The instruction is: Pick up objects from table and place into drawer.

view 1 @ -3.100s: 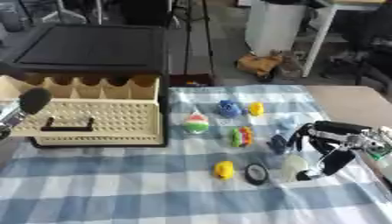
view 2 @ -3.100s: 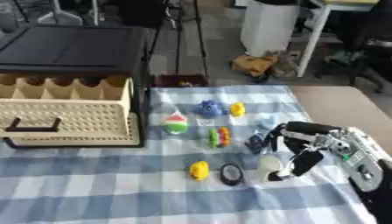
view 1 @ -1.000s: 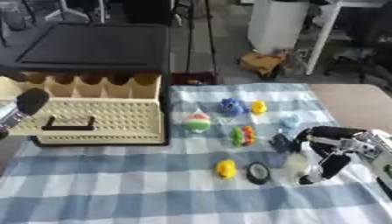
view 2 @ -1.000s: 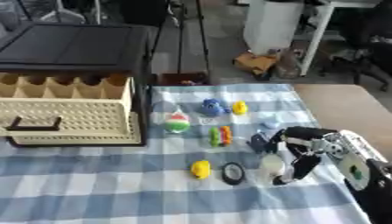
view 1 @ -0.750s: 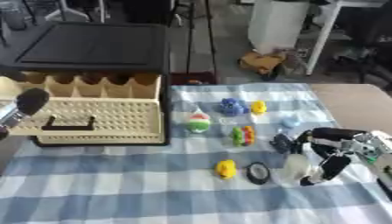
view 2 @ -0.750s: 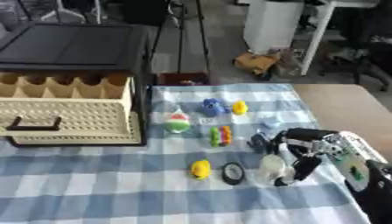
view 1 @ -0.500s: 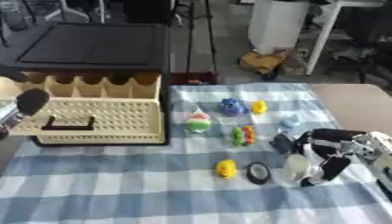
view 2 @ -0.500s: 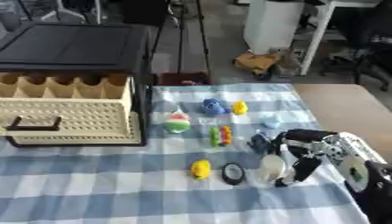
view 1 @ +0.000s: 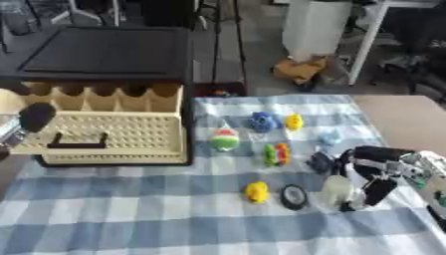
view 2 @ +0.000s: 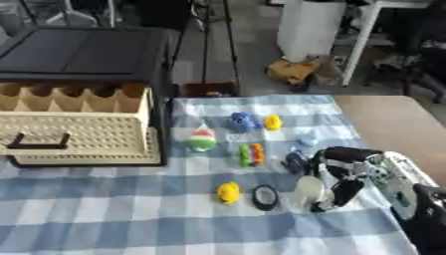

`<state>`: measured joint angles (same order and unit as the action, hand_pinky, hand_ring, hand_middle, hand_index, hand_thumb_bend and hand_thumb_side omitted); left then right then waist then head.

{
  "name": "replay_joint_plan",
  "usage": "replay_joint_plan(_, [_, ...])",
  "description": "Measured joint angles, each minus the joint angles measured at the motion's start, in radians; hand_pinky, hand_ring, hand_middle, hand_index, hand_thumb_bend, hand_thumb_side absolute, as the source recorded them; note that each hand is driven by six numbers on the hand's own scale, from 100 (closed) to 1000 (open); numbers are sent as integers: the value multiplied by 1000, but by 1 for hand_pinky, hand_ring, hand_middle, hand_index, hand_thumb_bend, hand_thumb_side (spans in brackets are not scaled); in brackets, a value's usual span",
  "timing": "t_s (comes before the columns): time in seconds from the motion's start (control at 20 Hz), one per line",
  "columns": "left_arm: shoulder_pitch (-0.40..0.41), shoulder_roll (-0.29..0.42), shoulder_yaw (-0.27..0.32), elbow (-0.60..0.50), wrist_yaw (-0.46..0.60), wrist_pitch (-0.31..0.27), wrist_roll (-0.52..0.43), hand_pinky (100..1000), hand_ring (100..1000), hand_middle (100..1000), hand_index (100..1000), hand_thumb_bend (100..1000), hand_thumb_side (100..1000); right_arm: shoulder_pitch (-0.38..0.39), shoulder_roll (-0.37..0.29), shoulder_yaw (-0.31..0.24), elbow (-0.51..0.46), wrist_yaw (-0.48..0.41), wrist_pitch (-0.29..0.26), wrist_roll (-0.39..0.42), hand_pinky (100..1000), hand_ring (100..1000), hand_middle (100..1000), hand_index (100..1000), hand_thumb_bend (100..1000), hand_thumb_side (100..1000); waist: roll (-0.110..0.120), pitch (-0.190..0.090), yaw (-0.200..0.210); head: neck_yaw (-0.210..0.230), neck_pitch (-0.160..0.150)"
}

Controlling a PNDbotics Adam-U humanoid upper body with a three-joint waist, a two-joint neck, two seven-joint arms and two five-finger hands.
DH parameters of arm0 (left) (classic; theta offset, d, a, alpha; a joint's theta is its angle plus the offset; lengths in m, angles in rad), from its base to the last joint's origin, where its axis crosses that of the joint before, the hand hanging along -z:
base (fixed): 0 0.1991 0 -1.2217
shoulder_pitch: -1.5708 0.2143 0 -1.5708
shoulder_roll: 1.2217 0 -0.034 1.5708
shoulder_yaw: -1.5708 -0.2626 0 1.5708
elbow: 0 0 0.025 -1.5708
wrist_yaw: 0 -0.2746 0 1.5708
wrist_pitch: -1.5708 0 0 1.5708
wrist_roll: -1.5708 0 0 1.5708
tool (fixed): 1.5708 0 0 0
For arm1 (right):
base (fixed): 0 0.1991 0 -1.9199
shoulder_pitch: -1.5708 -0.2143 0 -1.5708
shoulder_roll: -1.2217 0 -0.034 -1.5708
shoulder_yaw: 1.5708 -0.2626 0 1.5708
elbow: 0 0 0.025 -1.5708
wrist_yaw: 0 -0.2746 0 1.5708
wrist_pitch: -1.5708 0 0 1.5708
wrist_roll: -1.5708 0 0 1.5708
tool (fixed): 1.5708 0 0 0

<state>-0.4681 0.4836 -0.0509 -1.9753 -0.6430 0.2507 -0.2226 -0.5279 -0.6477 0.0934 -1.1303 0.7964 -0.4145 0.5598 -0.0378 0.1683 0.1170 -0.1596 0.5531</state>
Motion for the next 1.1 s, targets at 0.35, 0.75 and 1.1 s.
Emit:
replay_joint_plan(0.35, [0,0,4,0,0,0,0,100,100,100,673,777,1000,0,4,6,0,4,-2,-11,100,229,525,721,567,377,3,0,0,0,0])
replay_joint_plan(0.75, [0,0,5,0,0,0,-1,100,100,100,674,777,1000,1,9,11,-9,-37,2,7,100,216,480,658,531,385,2,0,-3,0,7])
replay_joint_plan(1.1, [1,0,5,0,0,0,-1,100,100,100,674,777,1000,8,10,12,-42,-80,5,13,100,195,413,572,397,391,-1,0,-6,0,7])
